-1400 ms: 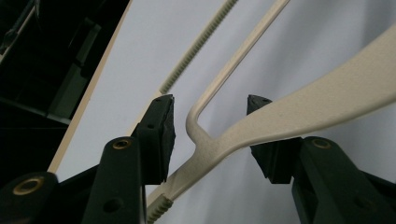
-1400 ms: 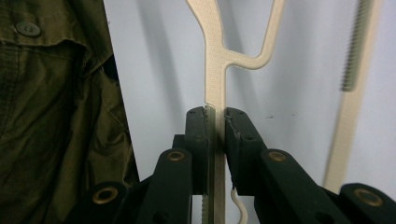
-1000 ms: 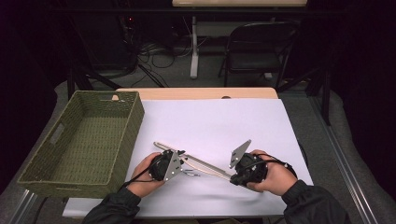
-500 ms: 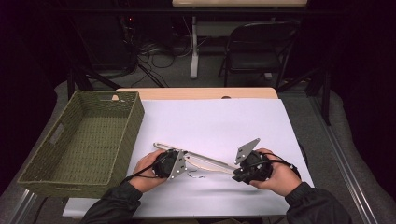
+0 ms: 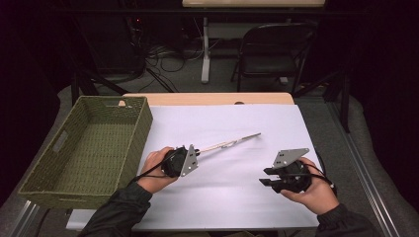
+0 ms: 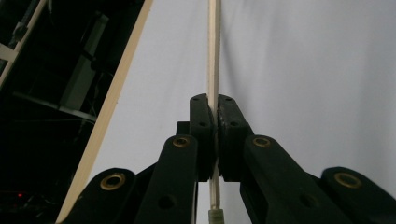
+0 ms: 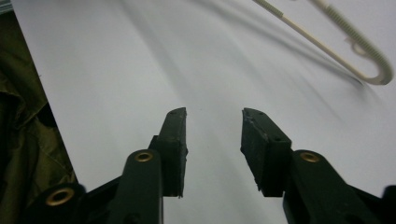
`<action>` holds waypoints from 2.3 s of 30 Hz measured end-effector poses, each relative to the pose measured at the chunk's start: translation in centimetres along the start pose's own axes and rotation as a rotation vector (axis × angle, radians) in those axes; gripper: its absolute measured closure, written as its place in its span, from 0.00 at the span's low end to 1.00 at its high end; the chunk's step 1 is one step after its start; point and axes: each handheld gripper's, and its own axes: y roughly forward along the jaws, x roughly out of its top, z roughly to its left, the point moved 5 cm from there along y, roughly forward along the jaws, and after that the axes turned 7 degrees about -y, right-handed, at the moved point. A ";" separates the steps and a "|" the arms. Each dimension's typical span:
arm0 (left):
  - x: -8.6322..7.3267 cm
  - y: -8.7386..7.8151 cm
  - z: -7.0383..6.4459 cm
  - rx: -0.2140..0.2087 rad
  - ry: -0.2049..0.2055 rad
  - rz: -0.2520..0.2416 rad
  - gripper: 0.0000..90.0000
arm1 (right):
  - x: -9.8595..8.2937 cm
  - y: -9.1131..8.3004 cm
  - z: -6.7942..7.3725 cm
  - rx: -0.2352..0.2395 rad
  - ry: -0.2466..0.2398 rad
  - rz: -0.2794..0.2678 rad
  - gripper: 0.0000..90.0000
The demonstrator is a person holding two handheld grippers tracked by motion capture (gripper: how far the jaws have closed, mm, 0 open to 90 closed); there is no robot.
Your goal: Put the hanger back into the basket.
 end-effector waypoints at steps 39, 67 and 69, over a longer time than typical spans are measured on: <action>0.1 -14.6 8.7 0.176 -0.335 -0.046 0.97 | -3.1 5.7 0.0 -0.163 0.109 -0.089 0.51; -11.5 -20.6 16.2 0.160 -0.634 0.021 0.97 | -3.6 6.2 -0.4 -0.172 0.131 -0.089 0.51; -13.5 -21.5 16.6 0.173 -0.659 0.030 0.97 | -3.7 6.2 -0.5 -0.174 0.137 -0.085 0.51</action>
